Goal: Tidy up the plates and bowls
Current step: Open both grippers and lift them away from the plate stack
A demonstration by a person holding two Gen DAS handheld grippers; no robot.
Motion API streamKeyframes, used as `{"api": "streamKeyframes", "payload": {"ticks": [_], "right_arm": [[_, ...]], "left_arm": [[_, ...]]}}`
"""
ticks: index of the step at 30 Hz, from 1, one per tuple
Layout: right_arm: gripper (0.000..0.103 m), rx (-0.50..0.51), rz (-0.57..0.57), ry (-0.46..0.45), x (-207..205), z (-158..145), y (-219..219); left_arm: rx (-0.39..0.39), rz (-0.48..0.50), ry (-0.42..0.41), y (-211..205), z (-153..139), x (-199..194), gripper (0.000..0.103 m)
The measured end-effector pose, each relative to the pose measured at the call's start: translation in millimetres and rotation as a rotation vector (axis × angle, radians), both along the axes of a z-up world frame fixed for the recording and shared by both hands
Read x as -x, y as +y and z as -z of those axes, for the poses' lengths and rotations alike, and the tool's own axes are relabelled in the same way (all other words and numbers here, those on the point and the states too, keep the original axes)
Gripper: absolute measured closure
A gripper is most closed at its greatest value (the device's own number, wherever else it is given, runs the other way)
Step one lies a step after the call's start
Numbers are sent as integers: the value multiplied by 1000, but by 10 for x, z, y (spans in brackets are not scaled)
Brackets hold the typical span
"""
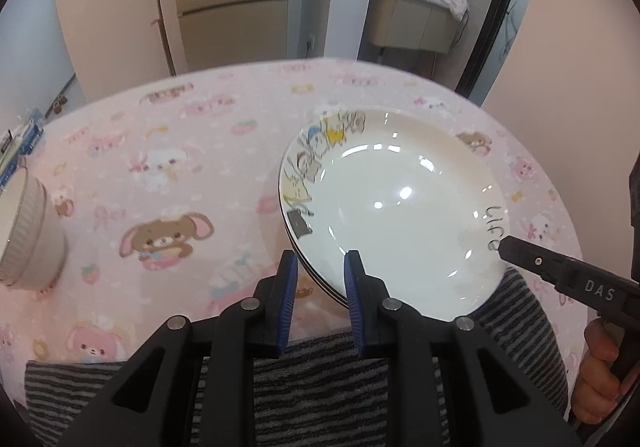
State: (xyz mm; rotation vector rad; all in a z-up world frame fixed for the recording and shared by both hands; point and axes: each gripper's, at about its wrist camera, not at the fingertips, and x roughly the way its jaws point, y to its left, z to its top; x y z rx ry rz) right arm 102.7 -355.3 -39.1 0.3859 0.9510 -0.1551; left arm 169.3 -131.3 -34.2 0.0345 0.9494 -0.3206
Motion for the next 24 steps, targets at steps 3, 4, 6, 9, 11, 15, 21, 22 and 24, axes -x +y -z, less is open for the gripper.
{"api": "streamKeyframes", "payload": {"ticks": [3, 4, 6, 9, 11, 15, 21, 22, 24], "right_arm": [[71, 58, 0, -44, 77, -173, 99], [68, 72, 2, -59, 99, -221, 124], [57, 121, 2, -111, 176, -364, 227], [56, 232, -29, -218, 313, -606, 486], [56, 300, -56, -282, 390, -741, 643], [49, 380, -107, -429, 605, -1035, 997], [30, 492, -121, -608, 899, -1349, 1434], [30, 521, -115, -629, 934, -1382, 1514], [26, 563, -140, -676, 1015, -1459, 1696]], "left_arm": [[44, 1, -39, 112, -200, 96, 80], [47, -1, -54, 142, -267, 130, 80], [37, -6, -103, 204, -416, 218, 80], [10, -16, -191, 293, -639, 355, 76], [23, -23, -246, 398, -782, 460, 65], [29, -59, -435, 622, -1112, 834, 44], [29, -118, -746, 973, -1543, 1414, 7], [34, -111, -779, 1029, -1595, 1483, 0], [35, -126, -853, 1134, -1654, 1609, 0]]}}
